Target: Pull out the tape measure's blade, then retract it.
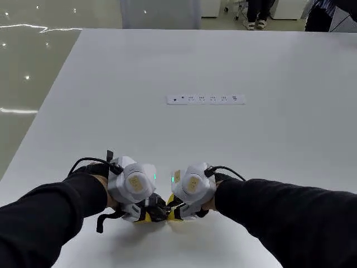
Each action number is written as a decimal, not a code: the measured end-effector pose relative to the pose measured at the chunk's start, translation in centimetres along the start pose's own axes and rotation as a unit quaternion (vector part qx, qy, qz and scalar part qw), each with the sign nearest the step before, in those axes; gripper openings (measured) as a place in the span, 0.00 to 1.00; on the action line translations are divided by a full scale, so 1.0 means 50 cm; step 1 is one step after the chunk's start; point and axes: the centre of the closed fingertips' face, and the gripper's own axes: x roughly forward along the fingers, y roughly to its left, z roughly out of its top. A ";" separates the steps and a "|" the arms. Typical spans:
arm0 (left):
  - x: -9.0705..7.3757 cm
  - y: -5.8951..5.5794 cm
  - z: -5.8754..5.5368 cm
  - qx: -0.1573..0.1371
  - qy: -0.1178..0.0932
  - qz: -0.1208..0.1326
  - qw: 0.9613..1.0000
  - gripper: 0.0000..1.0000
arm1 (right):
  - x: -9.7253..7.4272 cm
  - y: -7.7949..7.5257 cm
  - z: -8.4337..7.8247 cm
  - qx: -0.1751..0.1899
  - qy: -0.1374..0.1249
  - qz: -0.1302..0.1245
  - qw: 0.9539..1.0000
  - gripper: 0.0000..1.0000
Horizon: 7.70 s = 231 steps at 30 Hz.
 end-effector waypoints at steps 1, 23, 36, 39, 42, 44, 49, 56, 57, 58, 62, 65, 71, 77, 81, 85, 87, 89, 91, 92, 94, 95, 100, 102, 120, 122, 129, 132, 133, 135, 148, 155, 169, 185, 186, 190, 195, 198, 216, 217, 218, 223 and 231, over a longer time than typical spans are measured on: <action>0.000 0.000 0.000 -0.001 -0.001 0.000 1.000 0.32 | 0.001 0.000 0.000 0.000 0.001 -0.002 1.000 0.11; 0.000 -0.001 0.000 0.001 -0.009 -0.008 1.000 0.32 | -0.016 0.001 -0.019 -0.004 -0.015 0.001 1.000 0.08; -0.001 -0.002 0.000 0.003 -0.008 -0.004 1.000 0.32 | -0.025 0.001 -0.027 -0.003 -0.010 -0.005 1.000 0.08; -0.001 -0.002 0.000 0.002 -0.007 -0.003 1.000 0.32 | -0.029 0.001 -0.031 -0.003 -0.008 -0.007 1.000 0.08; -0.001 -0.002 0.000 0.002 -0.007 -0.001 1.000 0.32 | -0.033 0.000 -0.037 -0.001 -0.005 -0.009 1.000 0.08; -0.001 -0.002 0.000 0.001 -0.007 0.000 1.000 0.32 | -0.036 0.000 -0.041 0.001 -0.004 -0.010 1.000 0.08; -0.001 -0.002 0.000 -0.001 -0.006 0.001 1.000 0.32 | -0.042 -0.001 -0.050 0.002 -0.001 -0.011 1.000 0.08; 0.000 -0.001 0.000 -0.003 -0.007 0.002 1.000 0.32 | -0.050 -0.004 -0.064 0.006 0.002 -0.015 1.000 0.08; 0.000 -0.001 0.000 -0.003 -0.007 0.001 1.000 0.32 | -0.051 -0.004 -0.066 0.006 0.003 -0.015 1.000 0.08; 0.000 -0.001 0.000 -0.003 -0.007 0.001 1.000 0.32 | -0.051 -0.004 -0.067 0.008 0.003 -0.015 1.000 0.08; 0.000 -0.001 0.000 -0.003 -0.008 0.002 1.000 0.32 | -0.053 -0.004 -0.072 0.010 0.005 -0.014 1.000 0.08; 0.000 -0.001 -0.001 -0.002 -0.008 0.001 1.000 0.32 | -0.055 -0.005 -0.075 0.011 0.005 -0.014 1.000 0.08; 0.000 -0.001 0.000 -0.001 -0.009 0.001 1.000 0.32 | -0.059 -0.004 -0.081 0.017 0.006 -0.014 1.000 0.08; -0.001 -0.002 0.001 -0.002 -0.009 0.001 1.000 0.32 | -0.065 -0.002 -0.088 0.020 0.007 -0.015 1.000 0.08; 0.000 -0.002 0.002 -0.002 -0.009 0.002 1.000 0.32 | -0.069 -0.001 -0.092 0.022 0.007 -0.016 1.000 0.08; 0.000 -0.002 0.002 -0.002 -0.010 0.002 1.000 0.32 | -0.074 -0.001 -0.097 0.023 0.008 -0.016 1.000 0.08; 0.000 -0.001 0.001 -0.002 -0.010 0.002 1.000 0.32 | -0.075 -0.001 -0.099 0.023 0.009 -0.017 1.000 0.08; 0.000 -0.001 0.002 -0.002 -0.010 0.002 1.000 0.32 | -0.077 -0.001 -0.101 0.024 0.009 -0.017 1.000 0.08; 0.000 -0.001 0.002 -0.002 -0.010 0.002 1.000 0.32 | -0.078 -0.001 -0.102 0.024 0.009 -0.017 1.000 0.08; 0.000 -0.001 0.002 -0.002 -0.010 0.002 1.000 0.32 | -0.079 -0.001 -0.103 0.024 0.010 -0.017 1.000 0.08; 0.001 0.000 0.001 -0.002 -0.010 0.002 1.000 0.32 | -0.080 -0.002 -0.105 0.025 0.010 -0.017 0.999 0.08; 0.001 0.000 0.001 -0.003 -0.010 0.002 1.000 0.32 | -0.081 -0.002 -0.105 0.026 0.010 -0.017 0.999 0.08; 0.000 0.000 0.001 -0.003 -0.010 0.002 1.000 0.32 | -0.083 -0.003 -0.109 0.026 0.011 -0.018 0.999 0.08; 0.000 0.000 0.002 -0.003 -0.010 0.002 1.000 0.32 | -0.085 -0.004 -0.111 0.026 0.012 -0.018 0.999 0.08; 0.001 0.000 0.002 -0.003 -0.010 0.003 1.000 0.32 | -0.099 -0.004 -0.132 0.029 0.018 -0.022 0.999 0.08; 0.001 0.000 0.002 -0.003 -0.009 0.003 1.000 0.32 | -0.101 -0.005 -0.134 0.029 0.019 -0.022 0.999 0.08; 0.001 0.000 0.003 -0.003 -0.009 0.003 1.000 0.32 | -0.107 -0.006 -0.143 0.030 0.021 -0.024 0.999 0.08; 0.001 0.000 0.003 -0.003 -0.009 0.004 1.000 0.32 | -0.108 -0.006 -0.145 0.031 0.021 -0.024 0.999 0.08; 0.001 0.000 0.003 -0.003 -0.009 0.004 1.000 0.32 | -0.109 -0.006 -0.145 0.031 0.021 -0.024 0.999 0.08; 0.001 0.000 0.003 -0.004 -0.009 0.004 1.000 0.32 | -0.110 -0.006 -0.147 0.031 0.022 -0.024 0.999 0.08; 0.002 0.000 0.003 -0.002 -0.011 0.005 1.000 0.32 | -0.118 -0.006 -0.160 0.035 0.022 -0.025 0.999 0.08; 0.003 0.000 0.003 0.000 -0.007 0.006 1.000 0.32 | -0.122 -0.006 -0.165 0.037 0.022 -0.026 0.999 0.08; 0.002 -0.001 0.003 0.001 -0.010 0.004 1.000 0.32 | -0.132 -0.006 -0.181 0.042 0.027 -0.029 0.998 0.08; 0.003 -0.001 0.004 0.001 -0.011 0.007 1.000 0.32 | -0.143 -0.007 -0.194 0.047 0.029 -0.031 0.998 0.08; 0.003 -0.001 0.004 0.000 -0.011 0.007 1.000 0.32 | -0.143 -0.008 -0.195 0.047 0.029 -0.031 0.998 0.08; 0.002 -0.002 0.004 0.001 -0.011 0.006 1.000 0.32 | -0.146 -0.007 -0.200 0.047 0.031 -0.032 0.998 0.08; 0.002 -0.002 0.005 0.001 -0.011 0.006 1.000 0.32 | -0.152 -0.007 -0.206 0.049 0.031 -0.032 0.998 0.08; 0.002 -0.002 0.005 0.000 -0.012 0.006 1.000 0.32 | -0.155 -0.007 -0.209 0.052 0.031 -0.032 0.998 0.08; 0.003 -0.003 0.006 0.000 -0.012 0.007 1.000 0.32 | -0.166 -0.007 -0.227 0.056 0.036 -0.034 0.997 0.08; 0.003 -0.003 0.006 0.000 -0.012 0.008 1.000 0.32 | -0.167 -0.006 -0.228 0.056 0.036 -0.034 0.997 0.08; 0.003 -0.003 0.006 0.000 -0.012 0.008 1.000 0.32 | -0.167 -0.006 -0.228 0.057 0.036 -0.034 0.997 0.08; 0.003 -0.001 0.006 0.000 -0.012 0.008 1.000 0.32 | -0.170 -0.007 -0.233 0.058 0.037 -0.035 0.997 0.08; 0.004 0.001 0.006 0.000 -0.013 0.008 1.000 0.32 | -0.176 -0.007 -0.239 0.062 0.037 -0.037 0.997 0.08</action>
